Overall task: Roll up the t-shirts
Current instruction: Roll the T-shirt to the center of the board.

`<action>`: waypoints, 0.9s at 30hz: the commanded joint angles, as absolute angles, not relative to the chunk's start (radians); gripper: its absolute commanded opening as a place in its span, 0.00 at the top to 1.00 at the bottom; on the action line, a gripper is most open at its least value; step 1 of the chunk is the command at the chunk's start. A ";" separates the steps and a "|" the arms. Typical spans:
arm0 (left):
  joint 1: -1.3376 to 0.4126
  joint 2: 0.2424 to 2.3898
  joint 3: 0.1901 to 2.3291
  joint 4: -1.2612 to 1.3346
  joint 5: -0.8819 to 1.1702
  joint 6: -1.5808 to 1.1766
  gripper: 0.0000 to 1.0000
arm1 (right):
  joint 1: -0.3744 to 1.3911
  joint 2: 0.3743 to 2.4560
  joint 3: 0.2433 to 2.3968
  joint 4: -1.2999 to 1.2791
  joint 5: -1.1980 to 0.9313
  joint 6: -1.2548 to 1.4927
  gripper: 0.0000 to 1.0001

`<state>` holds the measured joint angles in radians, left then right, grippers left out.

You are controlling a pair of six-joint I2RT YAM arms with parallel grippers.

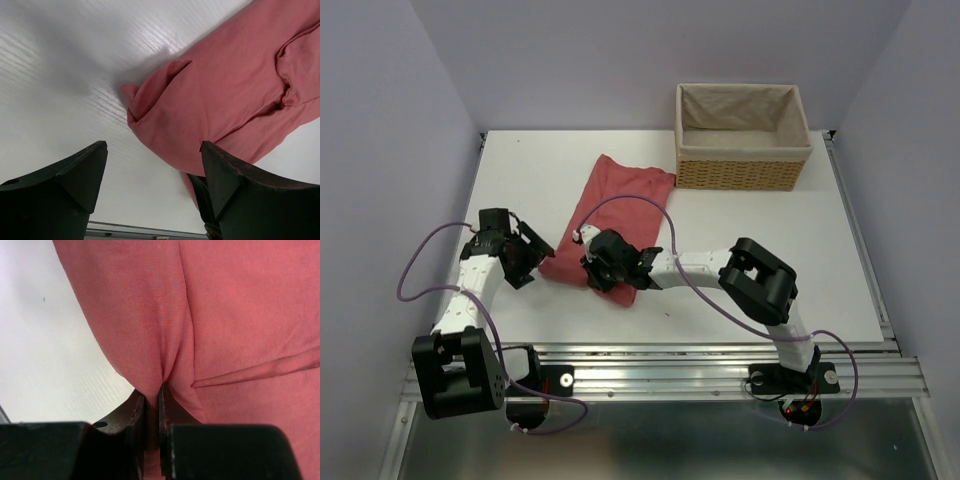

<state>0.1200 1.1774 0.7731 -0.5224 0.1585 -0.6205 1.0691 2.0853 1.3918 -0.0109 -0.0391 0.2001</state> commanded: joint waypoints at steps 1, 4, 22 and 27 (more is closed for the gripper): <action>0.115 1.138 0.713 -0.448 0.206 -0.696 0.13 | 1.069 2.069 1.422 0.017 -0.120 0.264 0.99; 0.106 1.147 0.649 -0.355 0.257 -0.732 0.14 | 1.069 2.075 1.425 0.017 -0.140 0.278 0.99; 0.065 1.241 0.537 -0.124 0.271 -0.773 0.17 | 1.051 2.066 1.443 0.020 -0.169 0.308 0.99; 0.054 1.255 0.535 -0.112 0.262 -0.775 0.23 | 1.042 2.068 1.443 0.020 -0.173 0.314 0.99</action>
